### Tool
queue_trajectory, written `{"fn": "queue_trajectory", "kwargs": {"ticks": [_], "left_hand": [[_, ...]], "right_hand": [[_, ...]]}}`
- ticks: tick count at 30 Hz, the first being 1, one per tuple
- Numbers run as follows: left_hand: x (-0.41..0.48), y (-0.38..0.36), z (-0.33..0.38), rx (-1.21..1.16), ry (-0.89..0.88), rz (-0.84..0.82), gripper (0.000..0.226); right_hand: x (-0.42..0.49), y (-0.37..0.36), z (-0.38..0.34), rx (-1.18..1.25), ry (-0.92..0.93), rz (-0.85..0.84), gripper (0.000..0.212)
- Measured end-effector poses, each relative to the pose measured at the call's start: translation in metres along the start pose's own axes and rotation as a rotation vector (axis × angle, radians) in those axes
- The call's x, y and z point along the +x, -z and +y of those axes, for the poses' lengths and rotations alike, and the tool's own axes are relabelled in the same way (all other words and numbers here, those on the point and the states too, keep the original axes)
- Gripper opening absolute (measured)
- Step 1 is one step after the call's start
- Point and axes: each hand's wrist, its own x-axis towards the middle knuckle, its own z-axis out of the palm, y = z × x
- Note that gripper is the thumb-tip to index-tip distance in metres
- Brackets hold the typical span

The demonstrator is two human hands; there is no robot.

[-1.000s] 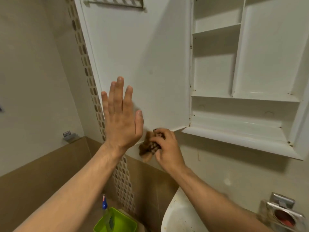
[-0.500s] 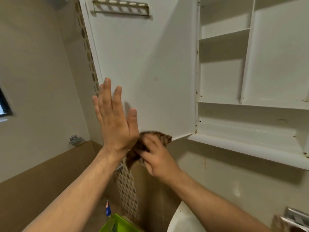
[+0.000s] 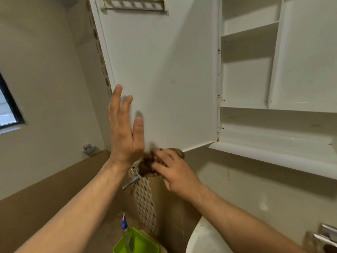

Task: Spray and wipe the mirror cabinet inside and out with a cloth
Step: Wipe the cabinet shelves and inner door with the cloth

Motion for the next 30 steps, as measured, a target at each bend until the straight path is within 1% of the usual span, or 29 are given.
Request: {"fn": "queue_trajectory", "kwargs": {"ticks": [1, 2, 3, 4, 6, 7, 8, 11, 12, 13, 16, 18, 19, 21, 22, 23, 26, 28, 30], "left_hand": [[-0.001, 0.001, 0.001, 0.009, -0.001, -0.009, 0.049], [-0.002, 0.002, 0.002, 0.026, -0.006, -0.020, 0.048], [-0.003, 0.004, 0.003, 0.046, -0.008, -0.035, 0.048], [-0.004, 0.005, 0.004, 0.066, -0.009, -0.051, 0.049], [-0.007, 0.006, 0.004, 0.110, -0.009, -0.073, 0.051], [-0.009, 0.005, 0.004, 0.140, -0.011, -0.076, 0.053], [-0.012, 0.005, 0.003, 0.170, -0.017, -0.076, 0.054], [-0.021, 0.000, 0.002, 0.208, -0.046, -0.082, 0.057], [-0.022, -0.002, 0.000, 0.201, -0.047, -0.081, 0.058], [-0.023, -0.003, -0.001, 0.186, -0.042, -0.076, 0.058], [-0.022, -0.004, -0.004, 0.106, -0.044, -0.040, 0.059], [-0.021, -0.006, -0.006, 0.044, -0.045, 0.015, 0.062], [-0.020, -0.006, -0.006, 0.009, -0.009, 0.065, 0.064], [-0.018, -0.007, -0.006, -0.079, 0.152, 0.196, 0.068], [-0.018, -0.007, -0.005, -0.139, 0.229, 0.231, 0.069], [-0.018, -0.008, -0.004, -0.194, 0.271, 0.222, 0.071], [-0.022, -0.007, -0.003, -0.239, 0.245, 0.100, 0.072], [-0.023, -0.005, -0.004, -0.230, 0.236, 0.069, 0.072], [-0.021, -0.006, -0.005, -0.213, 0.235, 0.052, 0.072]], "right_hand": [[-0.016, -0.001, 0.004, -0.015, 0.089, -0.046, 0.032], [-0.025, 0.001, 0.011, 0.014, 0.097, -0.089, 0.023], [-0.030, 0.006, 0.021, 0.057, 0.035, -0.140, 0.022], [-0.031, 0.016, 0.031, 0.093, -0.046, -0.169, 0.027], [-0.033, 0.037, 0.054, 0.114, -0.154, -0.197, 0.040], [-0.031, 0.049, 0.065, 0.113, -0.213, -0.169, 0.043], [-0.025, 0.061, 0.076, 0.130, -0.297, -0.082, 0.044], [0.006, 0.093, 0.110, 0.117, -0.488, 0.352, 0.045], [0.018, 0.100, 0.117, 0.100, -0.556, 0.439, 0.046], [0.027, 0.103, 0.123, 0.069, -0.605, 0.460, 0.048], [0.022, 0.082, 0.118, 0.002, -0.665, 0.355, 0.056], [0.002, 0.056, 0.101, 0.038, -0.742, 0.317, 0.055], [-0.007, 0.042, 0.089, 0.061, -0.801, 0.308, 0.054], [-0.018, 0.016, 0.061, 0.100, -0.907, 0.295, 0.054], [-0.020, 0.006, 0.047, 0.119, -0.929, 0.298, 0.055], [-0.019, 0.000, 0.035, 0.134, -0.930, 0.301, 0.055], [-0.009, -0.010, -0.004, 0.174, -0.884, 0.272, 0.053], [0.000, -0.018, -0.039, 0.223, -0.805, 0.226, 0.053], [0.006, -0.024, -0.073, 0.356, -0.699, 0.183, 0.050]]}}
